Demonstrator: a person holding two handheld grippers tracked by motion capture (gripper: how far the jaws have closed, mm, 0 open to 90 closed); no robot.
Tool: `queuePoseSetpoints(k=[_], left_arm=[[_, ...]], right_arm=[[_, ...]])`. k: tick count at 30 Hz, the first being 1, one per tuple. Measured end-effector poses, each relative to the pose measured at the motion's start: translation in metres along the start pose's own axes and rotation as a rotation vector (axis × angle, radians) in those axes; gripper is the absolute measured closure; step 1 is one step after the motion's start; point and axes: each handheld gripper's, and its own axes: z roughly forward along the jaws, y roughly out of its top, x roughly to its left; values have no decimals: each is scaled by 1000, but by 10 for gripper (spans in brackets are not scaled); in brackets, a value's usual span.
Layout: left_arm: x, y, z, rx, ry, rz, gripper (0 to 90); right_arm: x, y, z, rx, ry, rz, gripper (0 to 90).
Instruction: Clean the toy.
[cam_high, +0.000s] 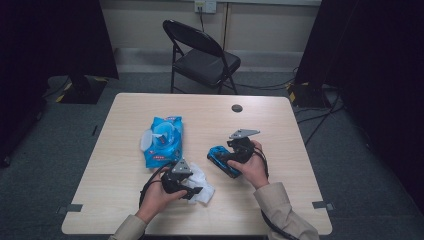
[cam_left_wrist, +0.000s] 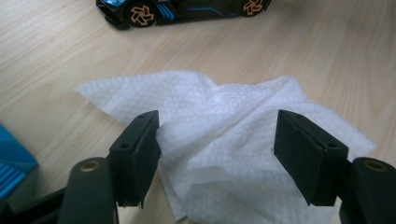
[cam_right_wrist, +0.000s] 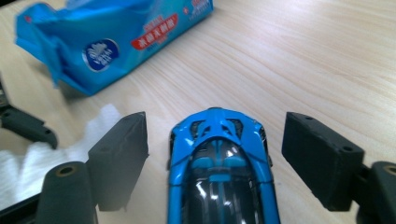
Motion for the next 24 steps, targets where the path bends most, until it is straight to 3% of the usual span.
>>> queuePoseSetpoints(k=[4, 11, 19, 24], left_arm=[[0, -1, 3, 18, 5, 15, 324], [0, -4, 3, 8, 8, 34, 326], [-1, -5, 3, 5, 11, 50, 330], [-1, -5, 3, 3, 6, 46, 331]], right_arm=[[-4, 2, 15, 39, -12, 8, 189], [-3, 1, 31, 79, -4, -13, 184], [1, 1, 40, 148, -15, -46, 168], [2, 7, 37, 158, -21, -63, 171]])
